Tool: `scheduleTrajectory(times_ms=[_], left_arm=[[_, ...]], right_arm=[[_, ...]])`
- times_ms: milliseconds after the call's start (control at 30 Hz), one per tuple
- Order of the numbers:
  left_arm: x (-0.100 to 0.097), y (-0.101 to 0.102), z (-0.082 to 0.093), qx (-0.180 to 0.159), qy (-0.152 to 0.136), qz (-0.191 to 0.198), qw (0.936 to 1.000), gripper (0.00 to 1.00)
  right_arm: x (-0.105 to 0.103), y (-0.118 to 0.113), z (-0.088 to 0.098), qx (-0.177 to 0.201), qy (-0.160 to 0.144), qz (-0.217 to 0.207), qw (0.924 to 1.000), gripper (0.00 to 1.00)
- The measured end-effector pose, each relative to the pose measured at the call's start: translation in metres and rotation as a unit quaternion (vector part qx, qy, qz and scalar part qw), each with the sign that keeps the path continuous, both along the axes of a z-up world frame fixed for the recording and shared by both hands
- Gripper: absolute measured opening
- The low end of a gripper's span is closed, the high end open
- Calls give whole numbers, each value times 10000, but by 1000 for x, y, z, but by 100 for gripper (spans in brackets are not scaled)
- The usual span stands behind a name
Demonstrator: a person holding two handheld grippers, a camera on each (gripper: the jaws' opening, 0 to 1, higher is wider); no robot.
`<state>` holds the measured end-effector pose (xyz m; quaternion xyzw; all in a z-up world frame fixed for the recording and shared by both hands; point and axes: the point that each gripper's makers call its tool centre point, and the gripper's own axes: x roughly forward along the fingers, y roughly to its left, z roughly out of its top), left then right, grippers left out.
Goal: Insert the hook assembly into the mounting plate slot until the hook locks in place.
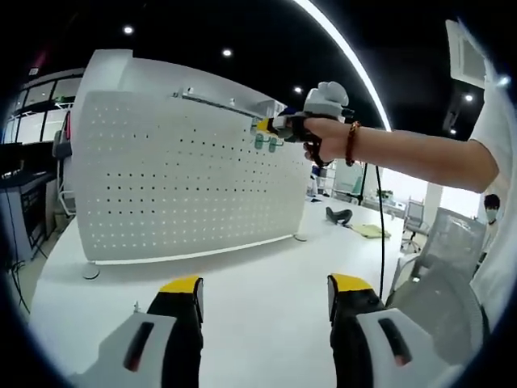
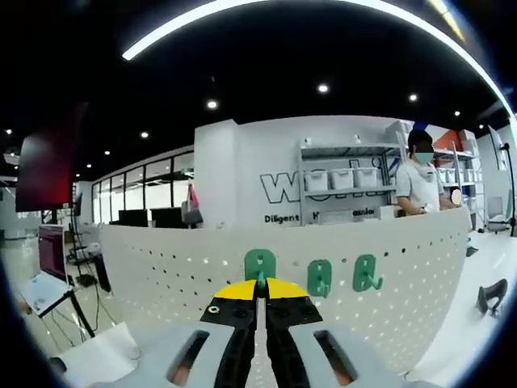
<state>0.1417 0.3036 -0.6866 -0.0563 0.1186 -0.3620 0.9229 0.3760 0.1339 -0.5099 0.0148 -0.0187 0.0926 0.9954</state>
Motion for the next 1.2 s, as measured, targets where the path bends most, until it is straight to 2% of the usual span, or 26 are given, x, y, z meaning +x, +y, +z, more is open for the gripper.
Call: scheduleTrajectory(times_ms=[233, 567, 833, 1133, 1200], left_arm=[[2, -3, -4, -45, 49, -72, 10000, 64], [6, 3, -12, -36, 119, -61, 9999, 64], [9, 7, -18, -65, 179, 9, 9998, 64], [11, 9, -23, -113, 254, 30, 9996, 64], [12, 10, -23, -107, 237, 50, 9996, 64]], right_arm=[[11, -2, -3, -75, 45, -69, 9999, 1], [27, -3, -10, -171, 169, -202, 9995, 1], [35, -6, -22, -287, 307, -274, 9987, 1], [37, -6, -20, -175, 278, -366, 9988, 1], [37, -6, -22, -29, 313, -396, 9987, 1]])
